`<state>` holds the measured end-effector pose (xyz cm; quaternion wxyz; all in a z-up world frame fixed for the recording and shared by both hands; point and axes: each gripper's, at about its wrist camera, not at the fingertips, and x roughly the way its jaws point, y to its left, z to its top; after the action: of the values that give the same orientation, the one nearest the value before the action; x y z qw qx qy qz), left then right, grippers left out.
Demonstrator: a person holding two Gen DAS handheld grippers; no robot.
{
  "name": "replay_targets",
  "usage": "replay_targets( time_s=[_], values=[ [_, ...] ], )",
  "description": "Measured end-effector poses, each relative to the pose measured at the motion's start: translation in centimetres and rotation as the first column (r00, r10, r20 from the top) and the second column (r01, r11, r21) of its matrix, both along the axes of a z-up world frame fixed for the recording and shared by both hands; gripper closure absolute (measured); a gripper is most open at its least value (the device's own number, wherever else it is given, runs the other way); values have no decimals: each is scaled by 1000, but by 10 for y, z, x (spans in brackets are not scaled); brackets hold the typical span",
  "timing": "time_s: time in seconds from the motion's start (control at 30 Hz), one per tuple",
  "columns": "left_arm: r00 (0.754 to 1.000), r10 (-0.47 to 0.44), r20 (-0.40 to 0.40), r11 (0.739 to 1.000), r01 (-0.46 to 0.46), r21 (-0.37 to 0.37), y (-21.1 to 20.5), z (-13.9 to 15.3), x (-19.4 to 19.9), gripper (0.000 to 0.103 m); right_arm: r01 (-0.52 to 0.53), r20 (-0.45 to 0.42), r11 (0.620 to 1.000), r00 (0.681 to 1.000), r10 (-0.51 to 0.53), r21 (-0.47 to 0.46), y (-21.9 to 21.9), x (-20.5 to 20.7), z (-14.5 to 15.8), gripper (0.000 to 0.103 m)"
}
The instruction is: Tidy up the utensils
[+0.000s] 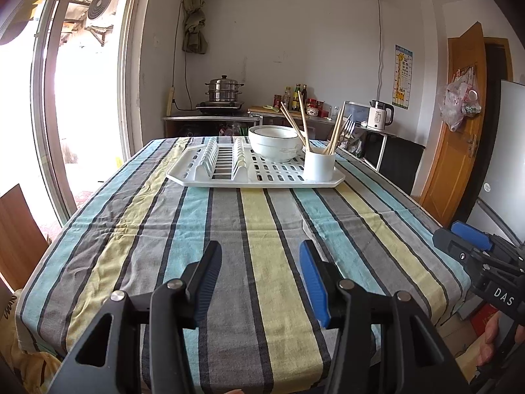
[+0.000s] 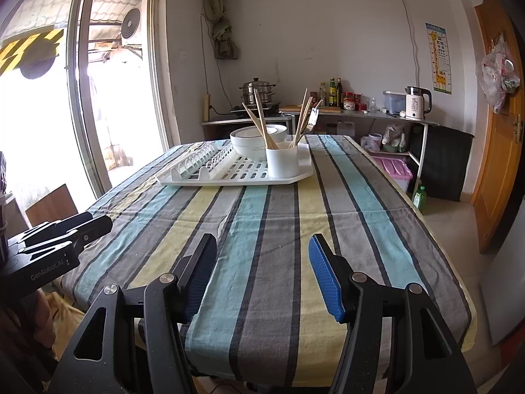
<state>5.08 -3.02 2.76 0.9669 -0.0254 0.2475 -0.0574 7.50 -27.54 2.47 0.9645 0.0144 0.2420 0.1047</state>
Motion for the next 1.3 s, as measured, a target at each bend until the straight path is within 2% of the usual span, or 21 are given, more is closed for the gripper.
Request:
replay_targets(
  time_s=[1.3],
  values=[
    [1000, -1, 0, 1000, 1, 21, -6, -2, -3, 51, -8, -1, 1000, 1000, 8, 4, 2, -4, 4, 44]
  ],
)
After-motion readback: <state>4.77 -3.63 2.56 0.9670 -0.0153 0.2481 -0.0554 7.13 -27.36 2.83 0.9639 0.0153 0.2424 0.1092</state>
